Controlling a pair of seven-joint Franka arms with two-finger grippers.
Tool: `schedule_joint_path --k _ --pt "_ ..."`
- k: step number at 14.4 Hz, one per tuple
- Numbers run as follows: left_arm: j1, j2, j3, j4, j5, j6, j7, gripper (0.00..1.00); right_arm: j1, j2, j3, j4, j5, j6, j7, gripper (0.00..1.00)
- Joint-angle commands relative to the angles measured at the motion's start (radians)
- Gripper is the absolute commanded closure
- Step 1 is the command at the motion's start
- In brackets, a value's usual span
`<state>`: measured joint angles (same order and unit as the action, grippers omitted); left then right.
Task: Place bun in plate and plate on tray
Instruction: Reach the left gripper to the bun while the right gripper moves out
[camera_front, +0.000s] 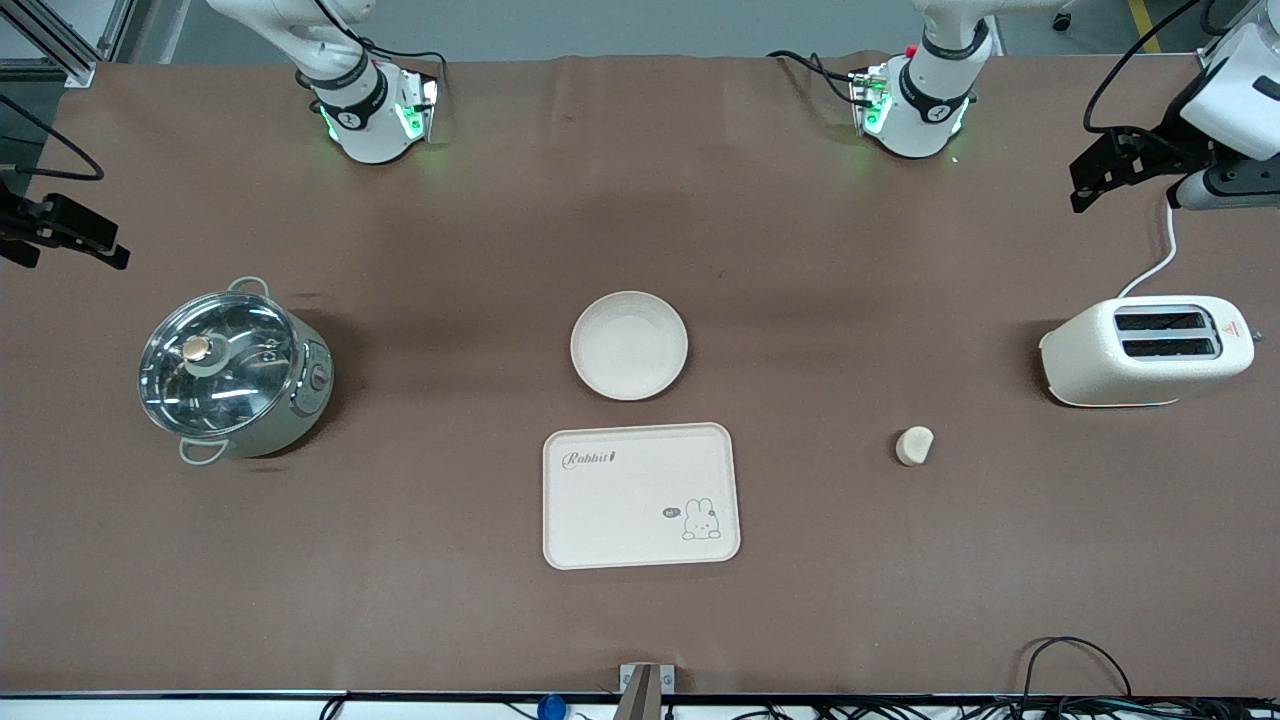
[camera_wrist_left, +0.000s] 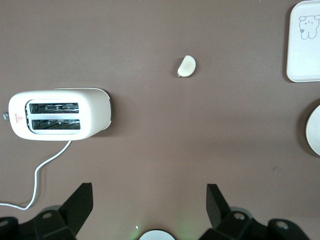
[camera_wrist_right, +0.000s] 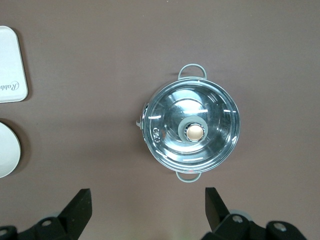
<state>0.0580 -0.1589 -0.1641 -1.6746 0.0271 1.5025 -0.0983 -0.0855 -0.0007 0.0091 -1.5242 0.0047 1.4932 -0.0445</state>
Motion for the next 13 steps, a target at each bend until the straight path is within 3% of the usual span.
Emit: schedule_joint_path --k 1,7,9,13 --pt "0.011 0.01 0.0 0.026 -0.002 -0.025 0.026 0.0 -0.01 0.002 0.008 0.013 0.012 -0.002 0.009 0.0" --pt "0.011 0.163 0.0 0.104 -0.007 -0.01 0.023 0.0 0.0 0.005 0.008 0.006 0.037 -0.002 0.009 0.0" --pt "0.009 0.218 0.002 0.09 0.002 0.056 -0.006 0.0 0.009 0.007 0.011 -0.016 0.05 0.007 0.009 0.0" --pt "0.031 0.346 0.0 0.012 0.013 0.243 -0.078 0.0 0.012 0.024 0.012 -0.134 0.161 0.09 0.002 0.0"
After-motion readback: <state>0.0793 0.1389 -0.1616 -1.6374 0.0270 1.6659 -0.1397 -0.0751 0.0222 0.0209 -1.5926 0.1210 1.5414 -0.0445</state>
